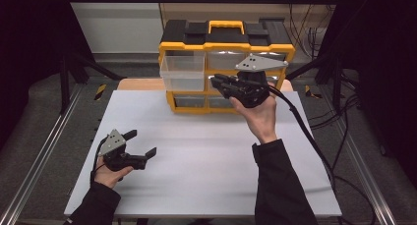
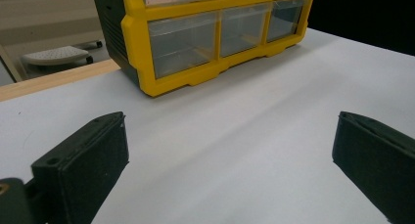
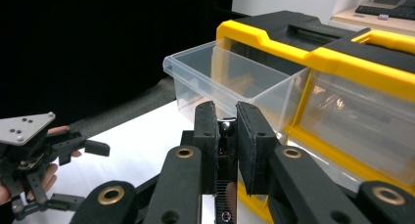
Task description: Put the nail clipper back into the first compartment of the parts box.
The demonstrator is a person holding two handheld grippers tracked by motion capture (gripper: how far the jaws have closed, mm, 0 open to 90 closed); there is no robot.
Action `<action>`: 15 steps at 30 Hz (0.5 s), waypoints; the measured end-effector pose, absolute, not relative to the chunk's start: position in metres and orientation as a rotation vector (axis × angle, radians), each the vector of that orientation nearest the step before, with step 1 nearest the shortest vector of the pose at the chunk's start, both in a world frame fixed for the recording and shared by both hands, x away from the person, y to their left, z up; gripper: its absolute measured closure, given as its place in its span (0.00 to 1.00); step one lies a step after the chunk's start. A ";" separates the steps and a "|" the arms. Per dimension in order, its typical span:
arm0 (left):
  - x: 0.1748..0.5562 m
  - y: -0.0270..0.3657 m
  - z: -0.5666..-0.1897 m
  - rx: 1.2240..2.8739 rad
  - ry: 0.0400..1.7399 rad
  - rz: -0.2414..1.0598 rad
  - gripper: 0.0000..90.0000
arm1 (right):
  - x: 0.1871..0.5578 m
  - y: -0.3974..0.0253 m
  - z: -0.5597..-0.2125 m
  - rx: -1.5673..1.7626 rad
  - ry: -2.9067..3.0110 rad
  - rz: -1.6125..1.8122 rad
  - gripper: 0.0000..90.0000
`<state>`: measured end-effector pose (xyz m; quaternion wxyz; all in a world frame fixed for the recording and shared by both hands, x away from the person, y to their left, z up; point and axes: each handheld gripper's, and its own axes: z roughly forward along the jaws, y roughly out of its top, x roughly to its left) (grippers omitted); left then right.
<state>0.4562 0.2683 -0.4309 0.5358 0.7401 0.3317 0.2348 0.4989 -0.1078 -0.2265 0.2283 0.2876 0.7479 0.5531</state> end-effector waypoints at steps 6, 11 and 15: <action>0.456 0.269 -0.431 1.761 0.791 0.559 0.00 | 0.507 -0.102 -0.221 0.792 2.060 1.527 0.89; 0.456 0.269 -0.431 1.762 0.791 0.559 0.00 | 0.514 -0.098 -0.215 0.787 2.064 1.521 0.89; 0.456 0.268 -0.432 1.768 0.791 0.559 0.00 | 0.520 -0.094 -0.212 0.793 2.060 1.517 0.89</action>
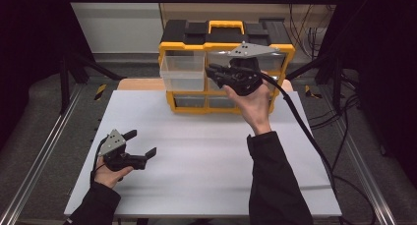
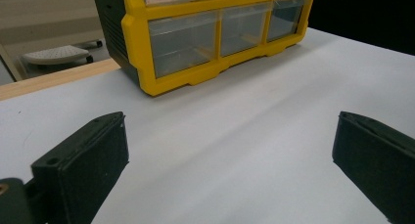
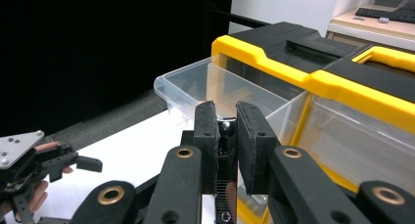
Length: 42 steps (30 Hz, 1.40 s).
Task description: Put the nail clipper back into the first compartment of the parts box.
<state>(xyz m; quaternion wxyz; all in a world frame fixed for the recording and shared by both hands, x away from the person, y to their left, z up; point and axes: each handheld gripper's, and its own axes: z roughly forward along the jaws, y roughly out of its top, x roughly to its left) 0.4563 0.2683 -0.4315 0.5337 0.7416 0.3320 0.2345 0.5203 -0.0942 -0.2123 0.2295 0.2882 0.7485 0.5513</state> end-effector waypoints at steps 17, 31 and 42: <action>0.456 0.268 -0.432 1.768 0.788 0.556 0.00 | 0.544 -0.075 -0.205 0.806 2.064 1.499 0.89; 0.456 0.268 -0.431 1.764 0.789 0.556 0.00 | 0.559 -0.065 -0.201 0.825 2.055 1.496 0.89; 0.456 0.269 -0.431 1.762 0.791 0.555 0.00 | 0.571 -0.055 -0.202 0.833 2.059 1.490 0.89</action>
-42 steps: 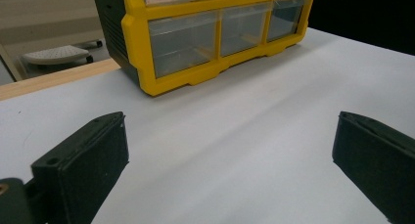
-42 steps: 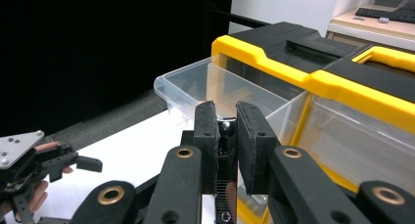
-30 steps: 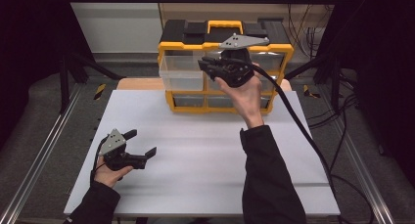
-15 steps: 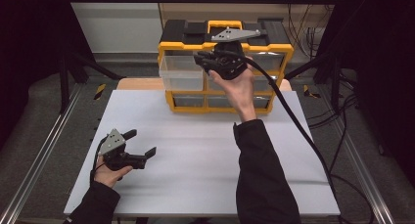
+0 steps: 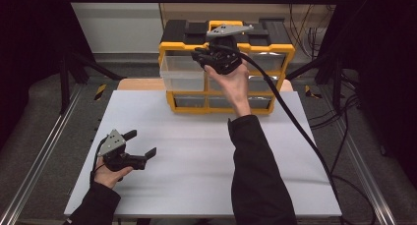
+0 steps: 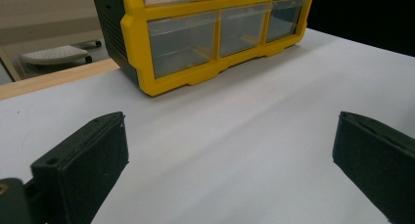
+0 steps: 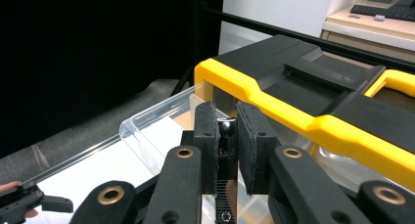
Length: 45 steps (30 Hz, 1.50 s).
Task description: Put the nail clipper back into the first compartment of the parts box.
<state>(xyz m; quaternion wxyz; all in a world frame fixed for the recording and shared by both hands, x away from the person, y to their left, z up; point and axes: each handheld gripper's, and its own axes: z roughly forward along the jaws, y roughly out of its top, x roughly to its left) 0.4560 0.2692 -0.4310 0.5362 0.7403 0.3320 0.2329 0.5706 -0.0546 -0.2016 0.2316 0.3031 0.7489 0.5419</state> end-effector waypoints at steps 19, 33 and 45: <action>0.456 0.269 -0.431 1.766 0.788 0.553 0.00 | 0.584 -0.040 -0.209 0.868 2.046 1.469 0.89; 0.456 0.269 -0.431 1.764 0.787 0.554 0.00 | 0.587 -0.034 -0.220 0.867 2.078 1.430 0.89; 0.456 0.269 -0.431 1.767 0.788 0.555 0.00 | 0.588 -0.034 -0.230 0.876 2.098 1.400 0.89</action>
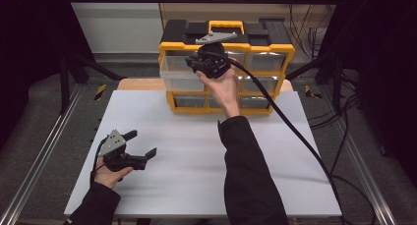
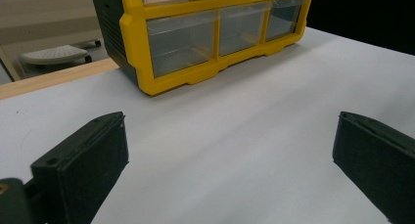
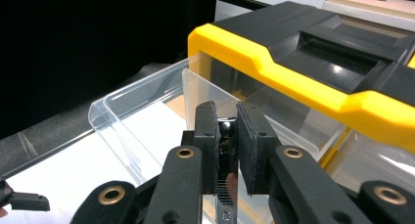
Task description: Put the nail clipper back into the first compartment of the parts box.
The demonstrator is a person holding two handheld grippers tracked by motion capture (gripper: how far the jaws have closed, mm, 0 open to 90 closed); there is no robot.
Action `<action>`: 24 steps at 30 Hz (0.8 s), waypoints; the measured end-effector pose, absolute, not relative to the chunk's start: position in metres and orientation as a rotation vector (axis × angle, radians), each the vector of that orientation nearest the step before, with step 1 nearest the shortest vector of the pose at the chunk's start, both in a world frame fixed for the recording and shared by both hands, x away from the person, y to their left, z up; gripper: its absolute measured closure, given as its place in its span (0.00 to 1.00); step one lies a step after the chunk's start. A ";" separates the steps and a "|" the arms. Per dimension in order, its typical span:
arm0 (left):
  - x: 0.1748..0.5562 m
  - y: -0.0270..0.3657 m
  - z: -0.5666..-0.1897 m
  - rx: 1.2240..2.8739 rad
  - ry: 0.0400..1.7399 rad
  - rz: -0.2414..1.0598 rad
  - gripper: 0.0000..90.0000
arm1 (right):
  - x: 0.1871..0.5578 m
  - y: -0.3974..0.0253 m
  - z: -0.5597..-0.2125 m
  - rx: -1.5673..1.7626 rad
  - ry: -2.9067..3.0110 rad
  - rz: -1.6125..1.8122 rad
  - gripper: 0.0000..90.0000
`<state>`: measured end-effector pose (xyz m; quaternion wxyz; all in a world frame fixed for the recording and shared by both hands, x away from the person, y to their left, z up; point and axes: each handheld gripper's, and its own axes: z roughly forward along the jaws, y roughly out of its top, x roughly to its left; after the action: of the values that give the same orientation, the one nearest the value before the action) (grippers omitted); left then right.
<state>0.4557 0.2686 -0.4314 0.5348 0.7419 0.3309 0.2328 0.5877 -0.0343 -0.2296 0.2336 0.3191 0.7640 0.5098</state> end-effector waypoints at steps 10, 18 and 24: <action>0.456 0.268 -0.432 1.771 0.787 0.555 0.00 | 0.589 -0.036 -0.238 0.883 2.122 1.367 0.88; 0.456 0.268 -0.432 1.771 0.788 0.555 0.00 | 0.590 -0.038 -0.237 0.896 2.130 1.368 0.87; 0.456 0.268 -0.432 1.776 0.787 0.556 0.00 | 0.587 -0.039 -0.235 0.891 2.114 1.374 0.83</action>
<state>0.4556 0.2679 -0.4319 0.5314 0.7445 0.3301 0.2330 0.5875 -0.0392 -0.2354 0.2316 0.3241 0.7692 0.4997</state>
